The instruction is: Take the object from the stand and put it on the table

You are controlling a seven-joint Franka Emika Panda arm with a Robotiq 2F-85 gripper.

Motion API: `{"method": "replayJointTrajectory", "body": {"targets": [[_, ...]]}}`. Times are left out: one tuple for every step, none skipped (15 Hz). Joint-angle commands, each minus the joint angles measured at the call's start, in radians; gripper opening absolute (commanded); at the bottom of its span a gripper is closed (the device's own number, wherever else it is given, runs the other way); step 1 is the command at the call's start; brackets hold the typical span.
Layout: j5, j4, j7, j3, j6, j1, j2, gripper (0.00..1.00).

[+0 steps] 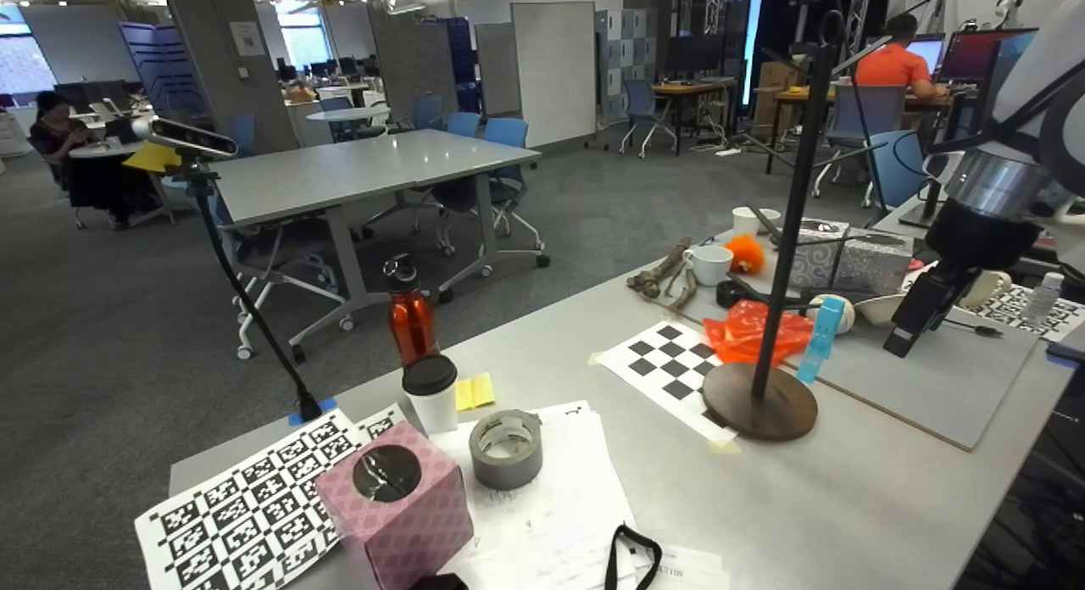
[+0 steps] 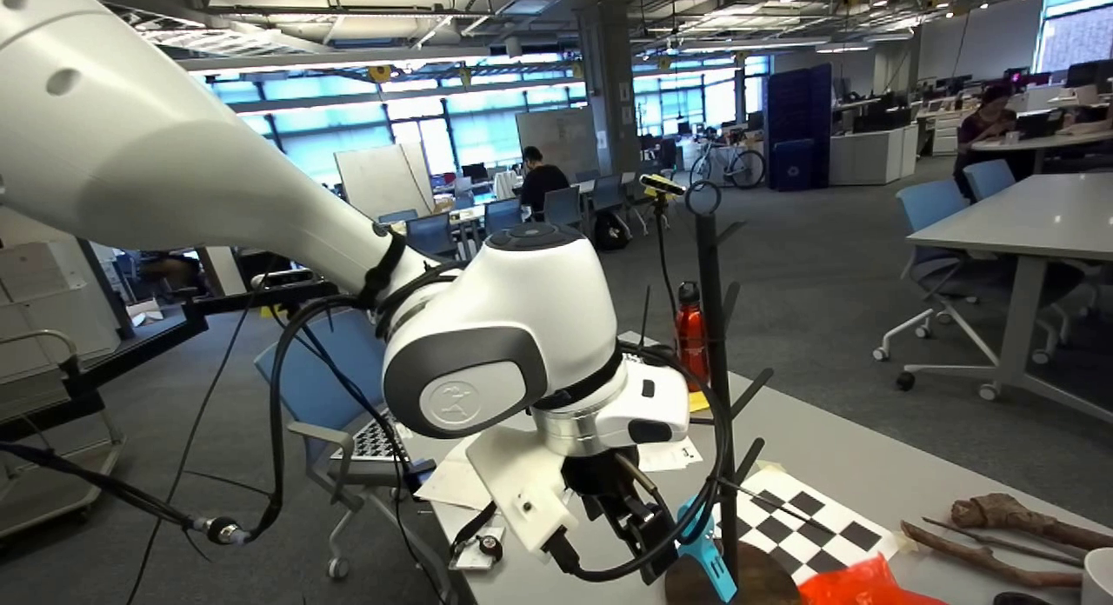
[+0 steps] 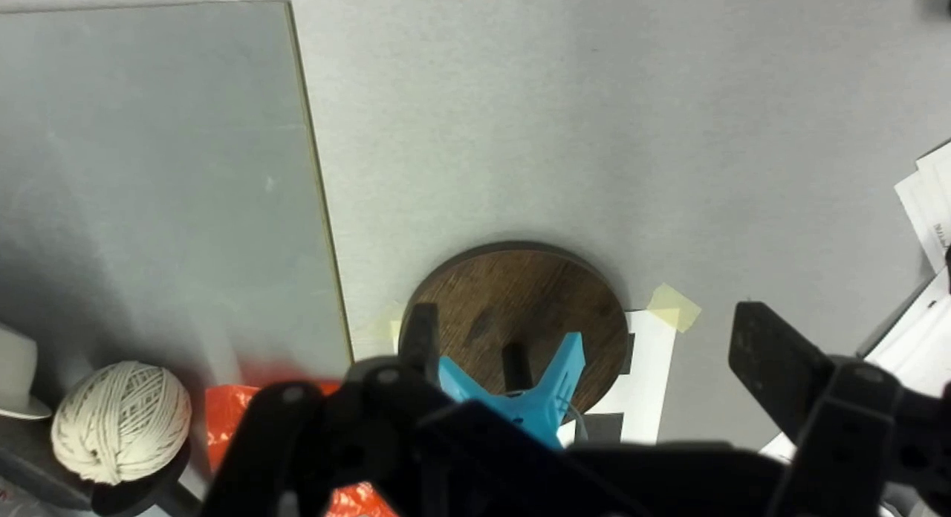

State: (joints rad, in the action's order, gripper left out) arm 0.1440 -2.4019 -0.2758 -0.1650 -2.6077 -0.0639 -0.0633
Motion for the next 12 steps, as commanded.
{"method": "replayJointTrajectory", "body": {"targets": [[0.009,0.043,-0.026,0.029,-0.034,-0.029,-0.063,1.00],[0.021,0.049,-0.038,0.033,-0.045,-0.033,-0.072,1.00],[0.025,0.054,-0.050,0.036,-0.065,-0.038,-0.080,1.00],[0.034,0.061,-0.064,0.041,-0.078,-0.046,-0.088,1.00],[0.054,0.067,-0.092,0.049,-0.087,-0.057,-0.092,1.00],[0.087,0.074,-0.130,0.063,-0.090,-0.071,-0.097,1.00],[0.114,0.082,-0.165,0.074,-0.092,-0.084,-0.104,1.00],[0.138,0.089,-0.198,0.082,-0.093,-0.097,-0.110,1.00],[0.174,0.095,-0.243,0.095,-0.088,-0.112,-0.115,1.00],[0.194,0.100,-0.273,0.103,-0.087,-0.124,-0.121,1.00],[0.214,0.106,-0.303,0.111,-0.085,-0.135,-0.129,1.00],[0.233,0.114,-0.325,0.119,-0.090,-0.144,-0.141,1.00]]}}
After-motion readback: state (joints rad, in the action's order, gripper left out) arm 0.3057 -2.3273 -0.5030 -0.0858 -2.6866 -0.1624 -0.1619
